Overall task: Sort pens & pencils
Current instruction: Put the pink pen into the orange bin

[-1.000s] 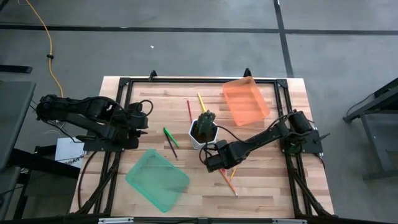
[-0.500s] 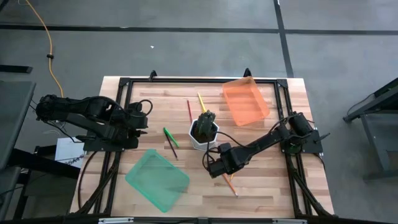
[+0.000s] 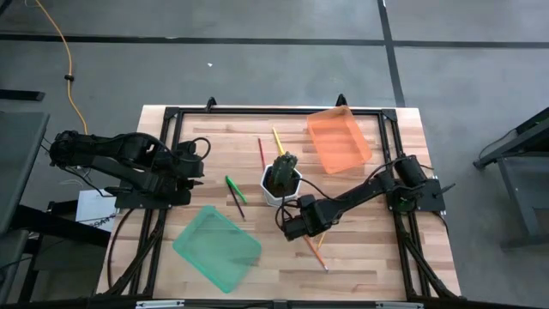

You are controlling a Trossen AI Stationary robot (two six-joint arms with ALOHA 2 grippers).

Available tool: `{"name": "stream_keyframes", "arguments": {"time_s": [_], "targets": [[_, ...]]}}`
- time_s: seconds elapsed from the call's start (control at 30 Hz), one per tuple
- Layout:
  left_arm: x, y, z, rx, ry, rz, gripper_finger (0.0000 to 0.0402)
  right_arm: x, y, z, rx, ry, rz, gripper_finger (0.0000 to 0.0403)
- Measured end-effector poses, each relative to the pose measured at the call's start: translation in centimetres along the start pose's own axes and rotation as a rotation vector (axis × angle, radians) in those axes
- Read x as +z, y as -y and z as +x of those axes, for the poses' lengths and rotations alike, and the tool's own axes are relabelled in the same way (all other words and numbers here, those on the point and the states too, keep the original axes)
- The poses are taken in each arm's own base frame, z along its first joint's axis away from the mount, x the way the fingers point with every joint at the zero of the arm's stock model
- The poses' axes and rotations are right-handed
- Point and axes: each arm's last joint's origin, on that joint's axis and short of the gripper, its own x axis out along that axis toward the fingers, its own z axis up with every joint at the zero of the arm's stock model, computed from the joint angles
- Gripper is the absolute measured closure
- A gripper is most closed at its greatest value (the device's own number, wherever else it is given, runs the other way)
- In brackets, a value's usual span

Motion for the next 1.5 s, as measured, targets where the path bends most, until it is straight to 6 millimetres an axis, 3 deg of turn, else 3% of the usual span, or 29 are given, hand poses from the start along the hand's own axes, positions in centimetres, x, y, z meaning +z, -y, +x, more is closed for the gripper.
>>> {"name": "stream_keyframes", "arguments": {"time_s": [1.03,1.5], "targets": [[-0.4,-0.1,0.0,0.005,-0.041,0.025,0.0293,0.8,1.1,2.4,-0.032,-0.097,0.05,0.0289],[-0.5,-0.1,0.0,0.006,-0.048,0.026,0.0293,0.7,1.0,2.4,-0.027,-0.115,0.029,0.0289]]}}
